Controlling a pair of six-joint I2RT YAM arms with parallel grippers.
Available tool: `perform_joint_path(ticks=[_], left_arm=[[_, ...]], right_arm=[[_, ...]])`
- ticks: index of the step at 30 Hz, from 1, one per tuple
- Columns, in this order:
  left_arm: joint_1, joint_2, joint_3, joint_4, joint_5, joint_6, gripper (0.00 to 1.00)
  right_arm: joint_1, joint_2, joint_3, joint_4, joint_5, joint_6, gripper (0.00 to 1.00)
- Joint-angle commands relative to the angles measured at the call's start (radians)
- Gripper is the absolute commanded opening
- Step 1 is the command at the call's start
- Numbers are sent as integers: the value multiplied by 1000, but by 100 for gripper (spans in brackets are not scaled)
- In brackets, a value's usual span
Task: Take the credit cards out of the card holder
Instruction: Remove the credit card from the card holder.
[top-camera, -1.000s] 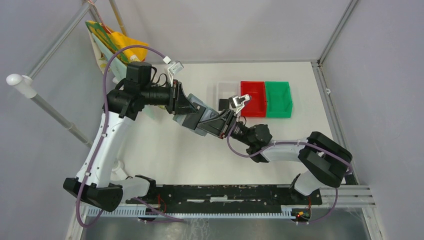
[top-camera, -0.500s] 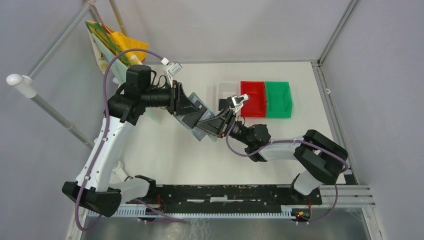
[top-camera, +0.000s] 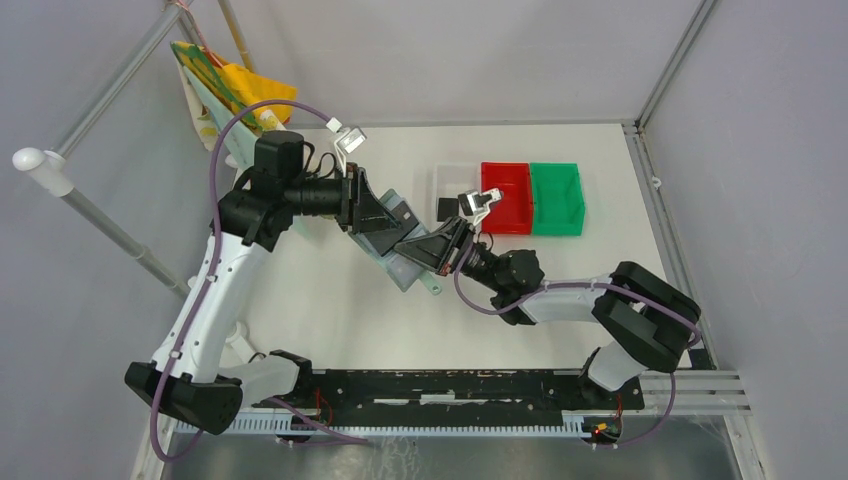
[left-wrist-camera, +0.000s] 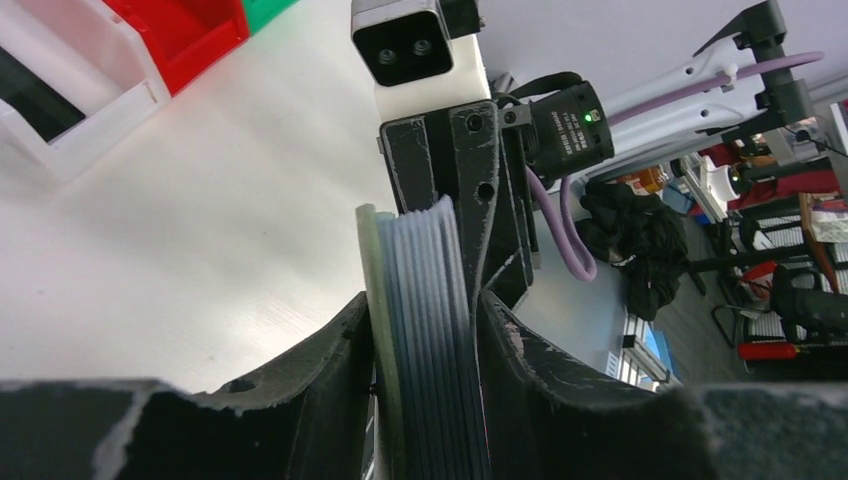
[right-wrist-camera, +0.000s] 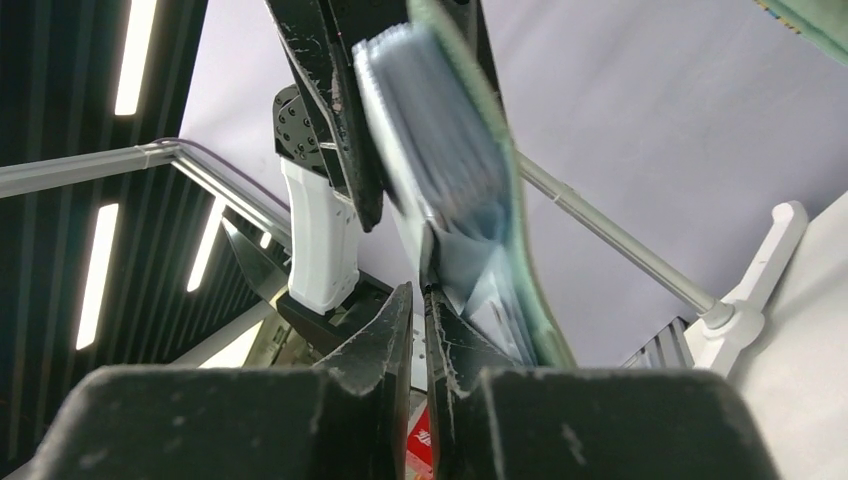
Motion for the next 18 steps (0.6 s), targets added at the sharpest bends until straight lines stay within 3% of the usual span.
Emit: perform_joint_path(ticks=[1,8,10,14,18], left_arm=[[2,-38,20,28,121,-54,46],[15,-44,19,20,158,-56,35],[15,-44,21,20,161,-55,31],[20,-45,18,18,167,-55,20],[21,-43,15,19,166,-55,19]], right_arm=[[-9,-61,-48,54,64,-14,13],[-14,-86,-75,14,82,-31,15],[-13,-84,-60,10,71,-34,20],[-12,-85,-41,7,56,-40,40],[-9,-83,-19,-19,52,-53,45]])
